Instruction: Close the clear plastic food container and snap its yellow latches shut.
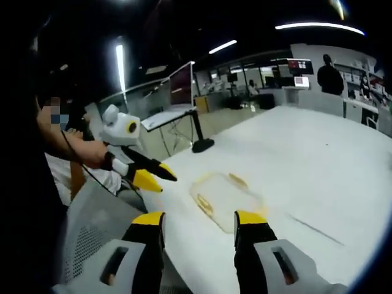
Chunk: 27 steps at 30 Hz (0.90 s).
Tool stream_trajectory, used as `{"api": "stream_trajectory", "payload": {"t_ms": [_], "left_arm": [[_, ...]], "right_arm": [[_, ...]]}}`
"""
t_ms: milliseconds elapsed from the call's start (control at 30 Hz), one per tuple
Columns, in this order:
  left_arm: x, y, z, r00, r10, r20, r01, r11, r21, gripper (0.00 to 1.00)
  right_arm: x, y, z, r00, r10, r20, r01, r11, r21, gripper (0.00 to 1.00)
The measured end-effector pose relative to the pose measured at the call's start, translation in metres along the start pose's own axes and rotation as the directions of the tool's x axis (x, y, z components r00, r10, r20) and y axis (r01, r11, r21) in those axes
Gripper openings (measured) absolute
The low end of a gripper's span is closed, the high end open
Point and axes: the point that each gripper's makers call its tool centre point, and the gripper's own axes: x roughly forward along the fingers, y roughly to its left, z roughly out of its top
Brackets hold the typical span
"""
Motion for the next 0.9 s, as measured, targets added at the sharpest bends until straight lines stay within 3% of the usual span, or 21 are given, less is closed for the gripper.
{"api": "stream_trajectory", "payload": {"t_ms": [900], "left_arm": [[0.001, 0.028, -0.002, 0.993, 0.025, -0.112, -0.013, 0.994, 0.106, 0.41]], "right_arm": [[0.011, -0.017, -0.013, 0.994, -0.02, -0.108, 0.012, 0.997, -0.076, 0.44]]}}
